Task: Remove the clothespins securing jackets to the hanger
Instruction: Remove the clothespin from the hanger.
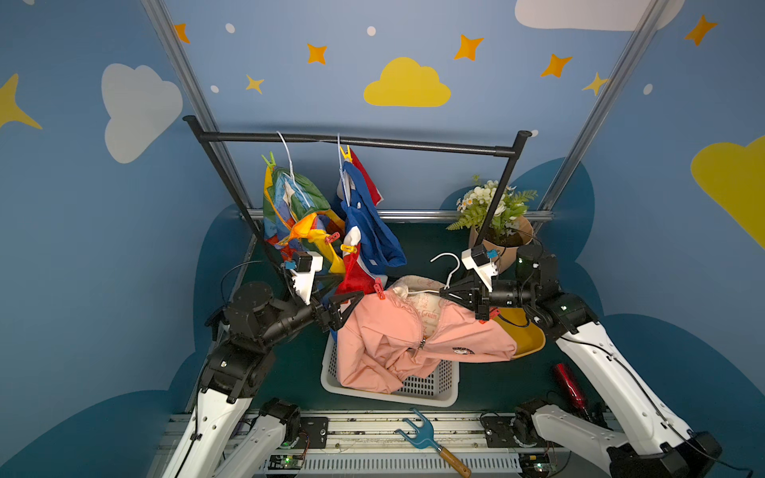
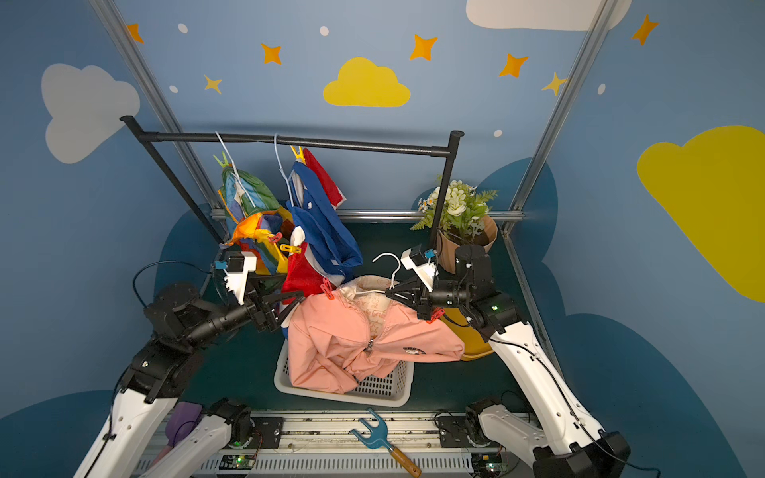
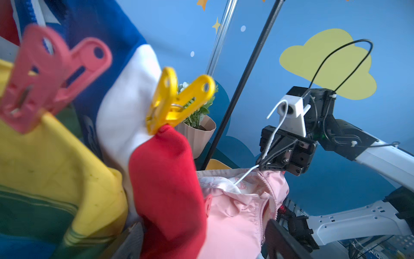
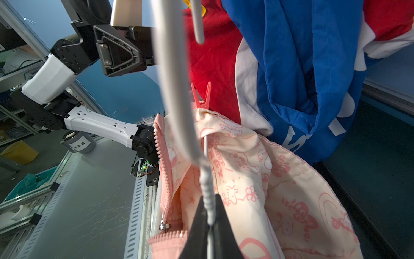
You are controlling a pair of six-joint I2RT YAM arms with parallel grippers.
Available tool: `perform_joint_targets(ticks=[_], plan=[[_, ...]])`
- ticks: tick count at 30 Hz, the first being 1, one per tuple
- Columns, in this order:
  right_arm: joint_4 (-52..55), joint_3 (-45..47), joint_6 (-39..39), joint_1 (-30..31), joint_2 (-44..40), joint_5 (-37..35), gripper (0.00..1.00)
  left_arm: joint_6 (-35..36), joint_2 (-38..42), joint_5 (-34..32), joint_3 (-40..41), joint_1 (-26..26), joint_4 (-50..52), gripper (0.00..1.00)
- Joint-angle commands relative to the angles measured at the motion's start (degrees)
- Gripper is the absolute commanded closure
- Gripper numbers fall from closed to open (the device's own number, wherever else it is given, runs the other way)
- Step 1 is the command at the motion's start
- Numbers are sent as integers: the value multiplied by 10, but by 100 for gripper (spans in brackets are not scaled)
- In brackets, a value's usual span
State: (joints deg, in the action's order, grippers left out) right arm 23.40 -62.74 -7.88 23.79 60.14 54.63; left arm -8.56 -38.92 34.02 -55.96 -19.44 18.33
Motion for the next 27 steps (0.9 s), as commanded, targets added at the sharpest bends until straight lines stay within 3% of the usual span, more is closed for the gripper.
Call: perform_joint_targets(ticks=[1, 9, 17, 23, 27], plan=[[-13, 0, 3, 3, -11, -7, 100, 20, 17, -64, -32, -25, 49, 15], [-16, -2, 8, 8, -6, -13, 100, -8, 33, -44, -53, -72, 105, 21], [-6, -6, 7, 17, -8, -15, 100, 14, -29, -62, -49, -187, 87, 24], [7, -5, -6, 17, -17, -10, 100, 23, -69, -136, -16, -179, 7, 15], [2, -1, -6, 15, -28, -4, 100, 5, -97, -83, -12, -137, -30, 15]])
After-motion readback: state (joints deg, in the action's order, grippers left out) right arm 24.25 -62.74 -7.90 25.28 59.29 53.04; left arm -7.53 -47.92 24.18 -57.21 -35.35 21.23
